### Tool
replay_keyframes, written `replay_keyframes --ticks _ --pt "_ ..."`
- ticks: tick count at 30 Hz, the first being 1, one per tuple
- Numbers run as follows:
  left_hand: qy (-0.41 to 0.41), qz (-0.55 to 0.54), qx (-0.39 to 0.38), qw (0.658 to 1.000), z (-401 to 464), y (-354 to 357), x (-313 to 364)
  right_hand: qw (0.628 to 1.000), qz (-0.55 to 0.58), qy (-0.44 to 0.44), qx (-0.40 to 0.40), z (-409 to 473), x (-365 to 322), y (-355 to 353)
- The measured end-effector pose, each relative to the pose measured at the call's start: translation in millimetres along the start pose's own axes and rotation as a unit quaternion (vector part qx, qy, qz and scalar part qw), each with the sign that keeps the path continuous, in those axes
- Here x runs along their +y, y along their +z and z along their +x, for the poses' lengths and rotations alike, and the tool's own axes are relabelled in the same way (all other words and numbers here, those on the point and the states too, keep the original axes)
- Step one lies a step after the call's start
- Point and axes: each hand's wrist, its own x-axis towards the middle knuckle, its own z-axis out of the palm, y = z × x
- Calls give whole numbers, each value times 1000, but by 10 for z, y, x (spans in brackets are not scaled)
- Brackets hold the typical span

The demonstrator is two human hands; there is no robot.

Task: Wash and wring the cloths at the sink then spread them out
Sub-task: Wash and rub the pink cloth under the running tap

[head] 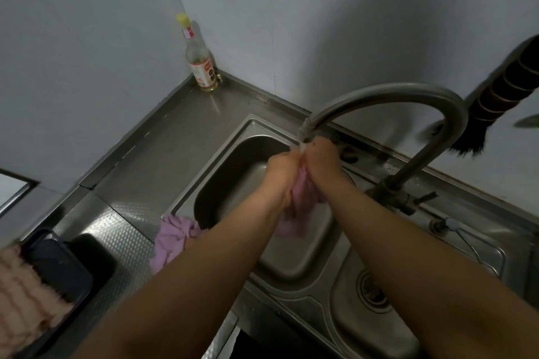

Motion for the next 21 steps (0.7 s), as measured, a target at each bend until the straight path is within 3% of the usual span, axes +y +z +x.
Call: replay_keyframes --ticks 4,9,12,18,21 --pt "13 -6 -4 1000 79 -114 141 1000 25 -3 3 -267 -162 137" --pt "-79 -5 -169 982 -9 -285 42 998 4 -5 -56 39 42 -69" --pt "-29 64 -228 971 131 -533 47 990 52 3 -129 76 78 -125" --pt "98 219 -239 941 195 -690 191 957 112 52 -261 36 -122 -328" --pt "171 303 -243 905 143 -704 286 939 80 144 -303 -92 155 -390"
